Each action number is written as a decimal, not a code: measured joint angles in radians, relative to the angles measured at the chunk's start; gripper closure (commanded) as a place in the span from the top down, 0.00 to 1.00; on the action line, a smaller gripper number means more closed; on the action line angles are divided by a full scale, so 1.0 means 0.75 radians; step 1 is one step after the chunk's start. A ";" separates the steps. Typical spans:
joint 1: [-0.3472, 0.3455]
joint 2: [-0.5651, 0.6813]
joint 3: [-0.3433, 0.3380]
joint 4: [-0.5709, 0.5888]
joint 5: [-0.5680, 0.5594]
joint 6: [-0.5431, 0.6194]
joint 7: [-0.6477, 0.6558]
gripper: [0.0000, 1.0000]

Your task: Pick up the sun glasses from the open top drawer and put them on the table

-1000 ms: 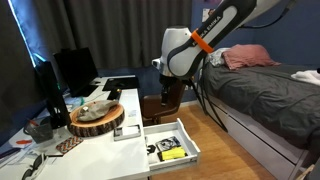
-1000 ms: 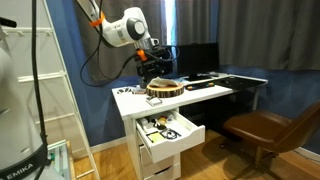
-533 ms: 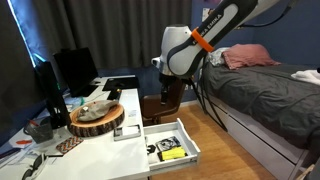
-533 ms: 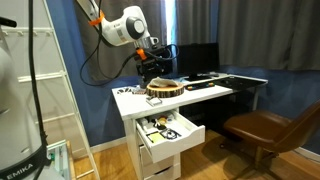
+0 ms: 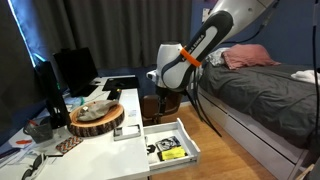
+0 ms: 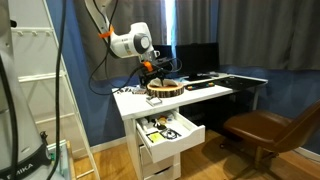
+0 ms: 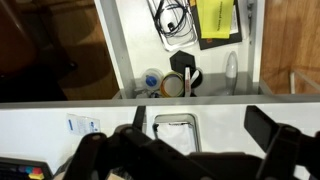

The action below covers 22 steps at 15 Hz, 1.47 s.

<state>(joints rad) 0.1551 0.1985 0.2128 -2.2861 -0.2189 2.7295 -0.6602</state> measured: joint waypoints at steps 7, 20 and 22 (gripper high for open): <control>-0.020 0.351 0.016 0.178 -0.010 0.191 -0.206 1.00; -0.105 0.776 0.078 0.419 -0.058 0.409 -0.343 1.00; -0.105 0.776 0.081 0.423 -0.058 0.409 -0.343 1.00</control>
<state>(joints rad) 0.0764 0.7805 0.2739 -1.9691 -0.2627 3.0364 -0.9176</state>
